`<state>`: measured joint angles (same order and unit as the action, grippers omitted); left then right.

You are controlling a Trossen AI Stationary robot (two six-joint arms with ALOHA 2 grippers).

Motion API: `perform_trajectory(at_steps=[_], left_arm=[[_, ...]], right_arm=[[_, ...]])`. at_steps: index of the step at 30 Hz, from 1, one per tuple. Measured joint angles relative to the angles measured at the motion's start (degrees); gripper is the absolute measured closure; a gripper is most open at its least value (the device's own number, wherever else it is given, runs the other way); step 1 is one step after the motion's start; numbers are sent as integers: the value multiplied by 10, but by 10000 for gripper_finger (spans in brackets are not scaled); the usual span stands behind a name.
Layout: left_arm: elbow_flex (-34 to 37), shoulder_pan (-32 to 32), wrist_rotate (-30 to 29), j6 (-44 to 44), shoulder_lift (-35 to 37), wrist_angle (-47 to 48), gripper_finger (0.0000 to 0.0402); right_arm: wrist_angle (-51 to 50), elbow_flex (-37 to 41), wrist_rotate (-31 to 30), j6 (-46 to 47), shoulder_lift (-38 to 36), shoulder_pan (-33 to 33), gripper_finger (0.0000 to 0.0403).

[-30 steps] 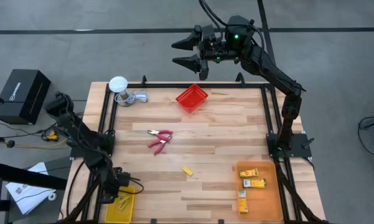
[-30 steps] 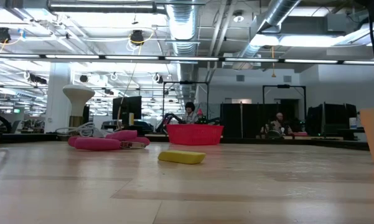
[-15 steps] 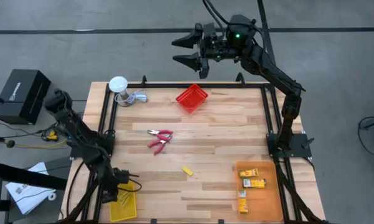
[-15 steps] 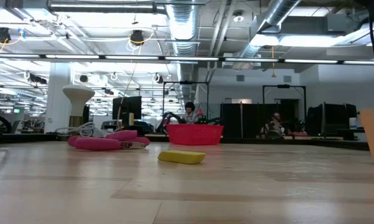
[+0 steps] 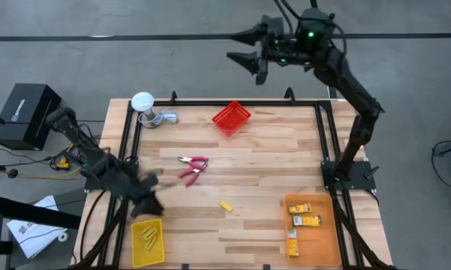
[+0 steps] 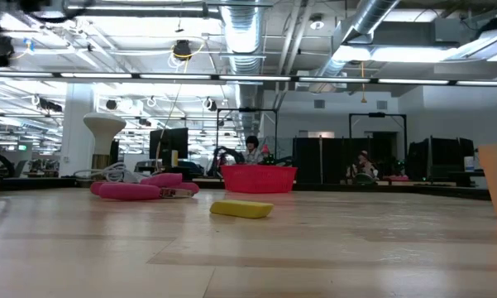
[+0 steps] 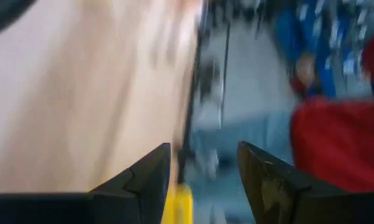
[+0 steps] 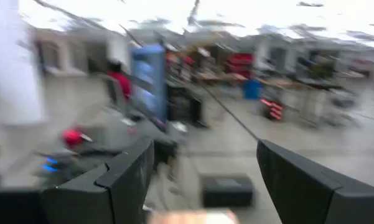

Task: Pick & Place School Supplies
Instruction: Put the yellow eraser into the yellow bin

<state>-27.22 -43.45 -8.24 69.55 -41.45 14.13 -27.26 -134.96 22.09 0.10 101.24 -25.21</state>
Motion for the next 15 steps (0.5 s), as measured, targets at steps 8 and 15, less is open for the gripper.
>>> perform_trajectory(at_steps=[8,15], left_arm=[[0,228,-14,-213,-15,-83,249],[-67,373,73,-347,-213,-266,337]], right_arm=[[-151,0,-116,-48,-59,-29,128],[-203,0,-148,-52,-95,-35,129]])
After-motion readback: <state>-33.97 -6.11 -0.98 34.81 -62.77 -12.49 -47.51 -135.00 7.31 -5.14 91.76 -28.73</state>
